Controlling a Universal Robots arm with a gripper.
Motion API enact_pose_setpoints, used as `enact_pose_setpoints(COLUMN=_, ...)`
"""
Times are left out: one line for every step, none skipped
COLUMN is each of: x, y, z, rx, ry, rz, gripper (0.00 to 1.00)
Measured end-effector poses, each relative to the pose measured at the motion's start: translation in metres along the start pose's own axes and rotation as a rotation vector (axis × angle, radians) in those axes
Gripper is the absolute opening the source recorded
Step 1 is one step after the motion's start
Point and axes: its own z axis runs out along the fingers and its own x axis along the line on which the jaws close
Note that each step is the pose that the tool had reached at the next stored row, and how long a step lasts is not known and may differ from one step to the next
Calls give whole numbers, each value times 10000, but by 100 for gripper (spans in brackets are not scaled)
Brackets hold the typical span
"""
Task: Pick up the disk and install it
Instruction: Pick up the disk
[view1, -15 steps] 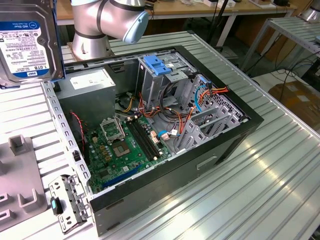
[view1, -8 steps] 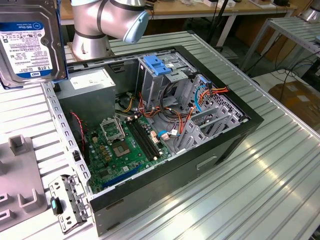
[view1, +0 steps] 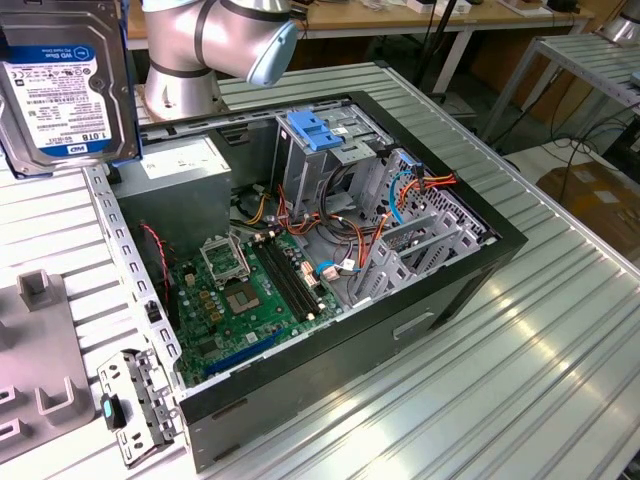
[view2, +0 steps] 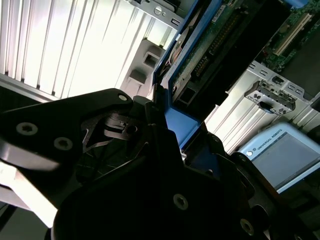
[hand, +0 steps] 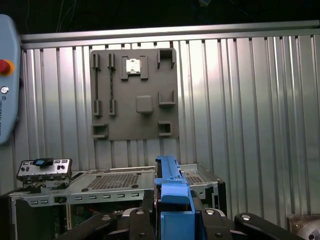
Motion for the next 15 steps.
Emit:
enact_pose_setpoints(x=2, y=-8, z=0, rx=0, ry=-1, rz=4, gripper=37)
enact_pose_setpoints(x=3, y=-13, z=0, rx=1, ry=-1, rz=9, gripper=37)
enact_pose_setpoints(x=5, y=-19, z=0, rx=0, ry=-1, rz=13, gripper=37)
enact_pose_setpoints(x=6, y=-26, z=0, rx=0, ry=-1, rz=18, gripper=37)
enact_pose_setpoints(x=7, y=-33, z=0, rx=0, ry=-1, rz=22, gripper=37)
enact_pose_setpoints(x=10, y=-46, z=-1, rx=0, ry=-1, rz=31, gripper=37)
enact_pose_setpoints(x=11, y=-60, z=-1, rx=0, ry=-1, rz=38, gripper=37)
enact_pose_setpoints(x=13, y=-71, z=-1, rx=0, ry=-1, rz=43, gripper=37)
enact_pose_setpoints(x=15, y=-80, z=-1, rx=1, ry=-1, rz=51, gripper=37)
enact_pose_setpoints(x=19, y=-84, z=-1, rx=1, ry=1, rz=58, gripper=37)
enact_pose_setpoints(x=29, y=-91, z=-1, rx=0, ry=4, rz=63, gripper=37)
enact_pose_setpoints(x=39, y=-94, z=0, rx=1, ry=5, rz=67, gripper=37)
enact_pose_setpoints(x=52, y=-98, z=0, rx=1, ry=5, rz=74, gripper=37)
enact_pose_setpoints(x=63, y=-102, z=0, rx=1, ry=6, rz=82, gripper=37)
enact_pose_setpoints(x=71, y=-107, z=0, rx=1, ry=7, rz=89, gripper=37)
